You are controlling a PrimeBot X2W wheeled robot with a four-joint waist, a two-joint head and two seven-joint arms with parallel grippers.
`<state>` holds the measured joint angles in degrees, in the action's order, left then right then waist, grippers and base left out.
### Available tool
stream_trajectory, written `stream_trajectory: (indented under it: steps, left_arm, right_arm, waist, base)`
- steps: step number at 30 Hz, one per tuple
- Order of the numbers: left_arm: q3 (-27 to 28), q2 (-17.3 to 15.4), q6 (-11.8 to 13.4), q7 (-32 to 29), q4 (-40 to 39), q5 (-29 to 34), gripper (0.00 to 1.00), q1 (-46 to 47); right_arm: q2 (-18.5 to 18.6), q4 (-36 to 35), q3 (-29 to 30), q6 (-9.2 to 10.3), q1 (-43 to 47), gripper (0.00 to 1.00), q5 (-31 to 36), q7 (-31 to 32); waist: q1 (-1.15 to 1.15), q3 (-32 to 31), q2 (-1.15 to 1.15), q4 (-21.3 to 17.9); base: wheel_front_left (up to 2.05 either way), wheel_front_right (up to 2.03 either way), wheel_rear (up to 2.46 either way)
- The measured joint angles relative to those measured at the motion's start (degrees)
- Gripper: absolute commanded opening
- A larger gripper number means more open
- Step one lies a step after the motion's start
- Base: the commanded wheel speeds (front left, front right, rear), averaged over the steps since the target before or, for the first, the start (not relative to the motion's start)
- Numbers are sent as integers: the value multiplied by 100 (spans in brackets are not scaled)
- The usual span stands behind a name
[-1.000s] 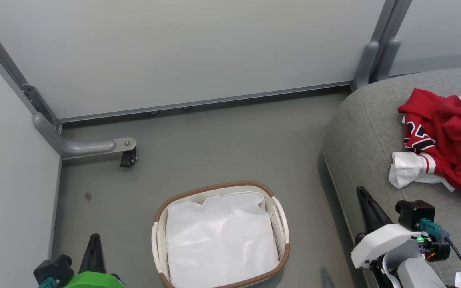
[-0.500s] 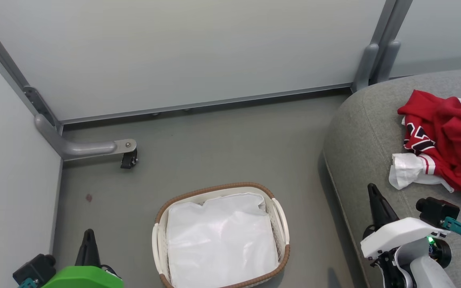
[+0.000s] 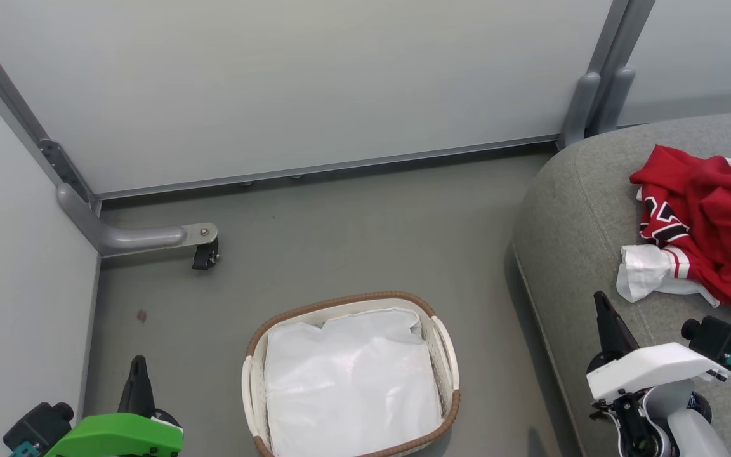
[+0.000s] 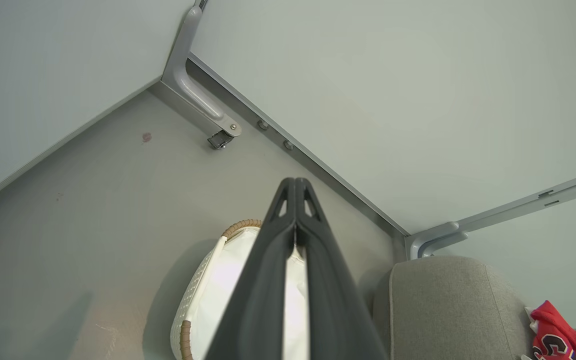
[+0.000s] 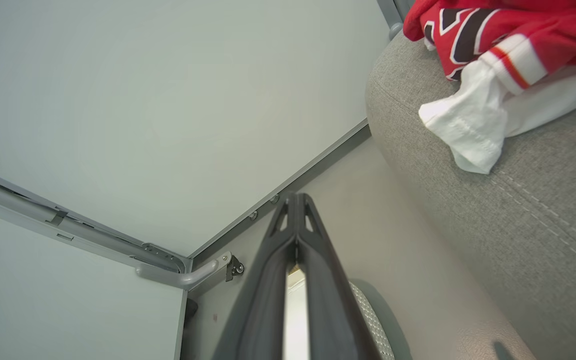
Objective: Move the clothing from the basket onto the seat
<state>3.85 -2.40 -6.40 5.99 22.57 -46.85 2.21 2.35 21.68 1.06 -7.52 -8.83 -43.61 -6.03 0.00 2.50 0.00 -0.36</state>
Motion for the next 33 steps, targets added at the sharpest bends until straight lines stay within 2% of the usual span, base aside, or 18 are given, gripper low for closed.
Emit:
stream_trajectory:
  steps: [33]
  left_arm:
    - [130, -8, -42, -587, -390, -2105, 0, 191]
  right_arm:
    - [15, -356, 248, 0, 104, 0, -2245, 587]
  waist:
    - [0, -86, 0, 13]
  base:
    - [0, 0, 0]
